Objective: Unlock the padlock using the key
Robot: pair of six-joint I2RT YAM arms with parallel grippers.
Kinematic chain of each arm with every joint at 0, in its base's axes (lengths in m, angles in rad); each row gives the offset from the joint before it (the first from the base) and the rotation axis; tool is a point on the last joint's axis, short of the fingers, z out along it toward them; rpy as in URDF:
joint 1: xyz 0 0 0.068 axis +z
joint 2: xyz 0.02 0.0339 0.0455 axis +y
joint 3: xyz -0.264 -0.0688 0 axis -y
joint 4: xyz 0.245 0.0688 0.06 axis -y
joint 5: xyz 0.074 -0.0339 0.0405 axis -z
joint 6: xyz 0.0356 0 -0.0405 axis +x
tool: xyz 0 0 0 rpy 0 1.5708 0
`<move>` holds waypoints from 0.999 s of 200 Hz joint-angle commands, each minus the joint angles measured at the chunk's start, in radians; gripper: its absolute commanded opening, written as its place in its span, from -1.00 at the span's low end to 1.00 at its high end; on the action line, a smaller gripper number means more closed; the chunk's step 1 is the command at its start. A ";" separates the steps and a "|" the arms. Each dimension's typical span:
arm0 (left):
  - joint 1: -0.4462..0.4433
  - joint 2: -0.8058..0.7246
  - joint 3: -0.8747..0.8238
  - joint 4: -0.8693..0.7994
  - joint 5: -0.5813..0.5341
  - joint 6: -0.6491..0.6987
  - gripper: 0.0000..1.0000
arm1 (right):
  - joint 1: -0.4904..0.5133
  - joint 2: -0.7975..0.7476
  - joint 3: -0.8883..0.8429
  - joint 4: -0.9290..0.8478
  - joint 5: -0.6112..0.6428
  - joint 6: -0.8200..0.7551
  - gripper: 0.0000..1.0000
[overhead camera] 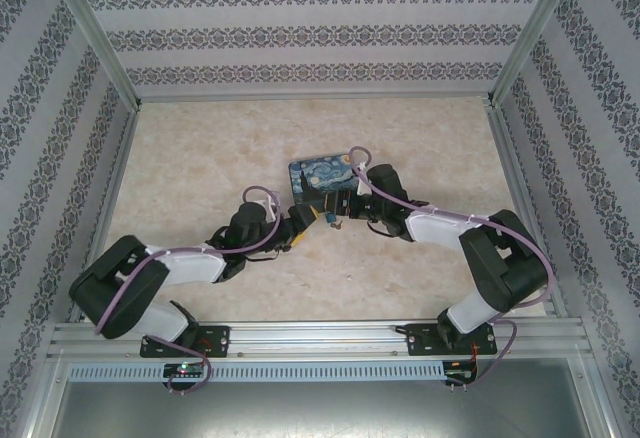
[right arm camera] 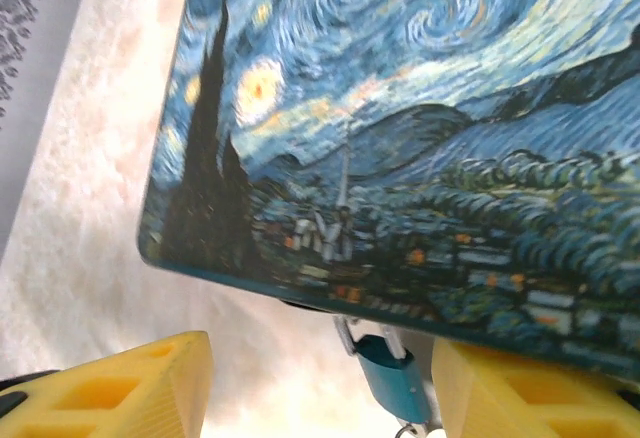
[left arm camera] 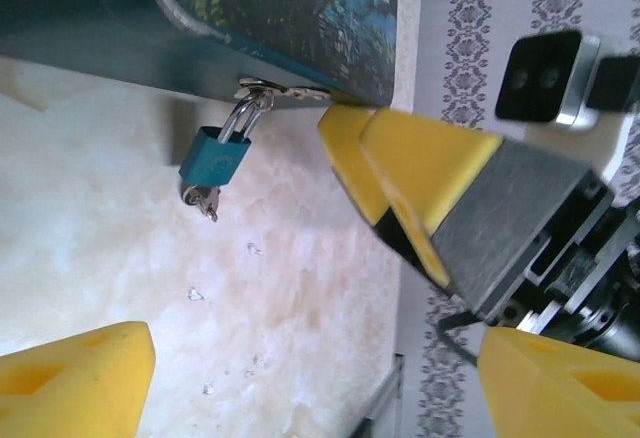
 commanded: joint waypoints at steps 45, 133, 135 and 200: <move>0.069 -0.122 0.138 -0.433 -0.084 0.225 0.91 | -0.009 -0.057 -0.095 0.070 -0.035 -0.005 0.14; 0.172 -0.079 0.304 -0.662 -0.093 0.386 1.00 | -0.014 0.011 -0.149 0.155 -0.026 -0.065 -0.12; 0.172 -0.077 0.305 -0.663 -0.094 0.386 1.00 | -0.014 0.013 -0.148 0.154 -0.027 -0.067 -0.13; 0.179 -0.039 0.313 -0.665 -0.085 0.383 0.99 | -0.018 0.099 -0.092 0.172 -0.045 -0.071 -0.15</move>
